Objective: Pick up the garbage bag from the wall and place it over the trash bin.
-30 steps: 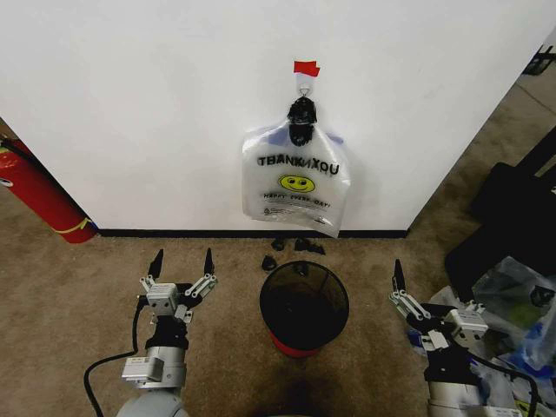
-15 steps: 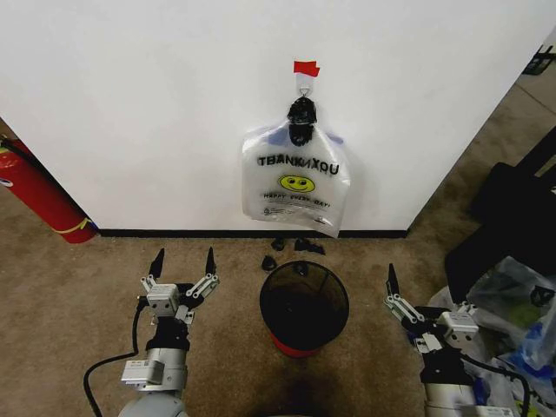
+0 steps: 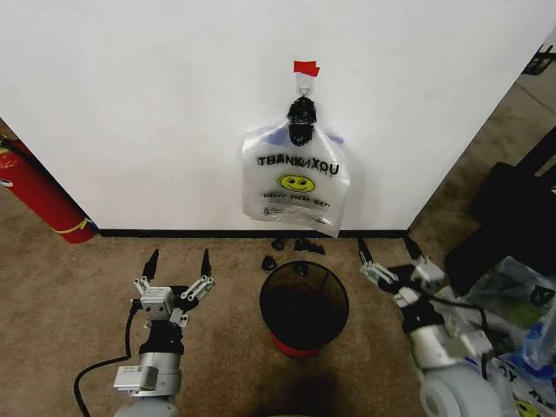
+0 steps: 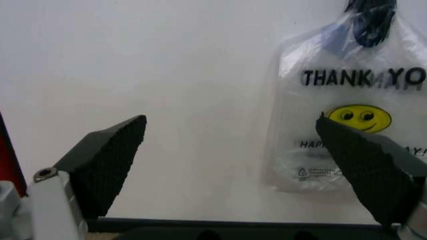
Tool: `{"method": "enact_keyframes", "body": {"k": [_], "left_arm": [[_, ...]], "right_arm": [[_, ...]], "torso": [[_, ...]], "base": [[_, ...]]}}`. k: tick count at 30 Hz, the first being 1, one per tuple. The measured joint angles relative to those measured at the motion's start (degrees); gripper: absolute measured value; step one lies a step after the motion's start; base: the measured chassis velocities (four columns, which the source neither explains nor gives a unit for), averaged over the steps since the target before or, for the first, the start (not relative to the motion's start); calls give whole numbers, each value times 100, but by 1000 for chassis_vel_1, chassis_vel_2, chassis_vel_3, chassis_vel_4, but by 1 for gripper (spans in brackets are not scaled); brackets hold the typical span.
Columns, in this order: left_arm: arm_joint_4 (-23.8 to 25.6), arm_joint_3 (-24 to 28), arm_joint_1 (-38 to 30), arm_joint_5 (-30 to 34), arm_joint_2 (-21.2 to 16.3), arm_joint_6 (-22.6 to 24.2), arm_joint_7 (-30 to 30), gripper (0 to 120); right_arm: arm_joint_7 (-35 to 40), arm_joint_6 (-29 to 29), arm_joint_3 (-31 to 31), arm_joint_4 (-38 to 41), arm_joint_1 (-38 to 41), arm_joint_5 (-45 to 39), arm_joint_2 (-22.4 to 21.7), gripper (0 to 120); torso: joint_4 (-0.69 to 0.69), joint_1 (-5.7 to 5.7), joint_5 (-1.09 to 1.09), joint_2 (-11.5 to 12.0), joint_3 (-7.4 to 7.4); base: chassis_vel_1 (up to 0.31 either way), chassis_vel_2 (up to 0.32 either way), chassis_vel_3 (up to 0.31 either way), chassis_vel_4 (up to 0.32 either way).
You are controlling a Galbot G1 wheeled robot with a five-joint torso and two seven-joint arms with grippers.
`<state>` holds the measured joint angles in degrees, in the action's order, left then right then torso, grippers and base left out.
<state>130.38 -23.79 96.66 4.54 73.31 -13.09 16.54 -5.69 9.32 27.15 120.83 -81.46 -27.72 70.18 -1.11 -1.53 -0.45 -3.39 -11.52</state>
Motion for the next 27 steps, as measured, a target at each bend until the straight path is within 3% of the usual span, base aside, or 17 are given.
{"method": "enact_keyframes", "body": {"k": [6, 14, 27], "left_arm": [[7, -51, 127, -108, 111, 13, 0, 100], [7, -153, 178, -124, 184, 18, 0, 100], [-59, -166, 164, -123, 231, 17, 8, 100]], "right_arm": [[-93, -144, -662, -756, 1331, -469, -105, 100], [-34, -321, -1174, -1319, 2330, -835, -73, 100], [163, -533, -1781, -2511, 3946, -1709, 389, 100]], "torso": [[1, 0, 0, 0, 0], [0, 0, -1, 0, 0], [1, 0, -1, 0, 0]], "base": [[0, 0, 0, 0], [0, 0, 0, 0], [0, 0, 0, 0]]}}
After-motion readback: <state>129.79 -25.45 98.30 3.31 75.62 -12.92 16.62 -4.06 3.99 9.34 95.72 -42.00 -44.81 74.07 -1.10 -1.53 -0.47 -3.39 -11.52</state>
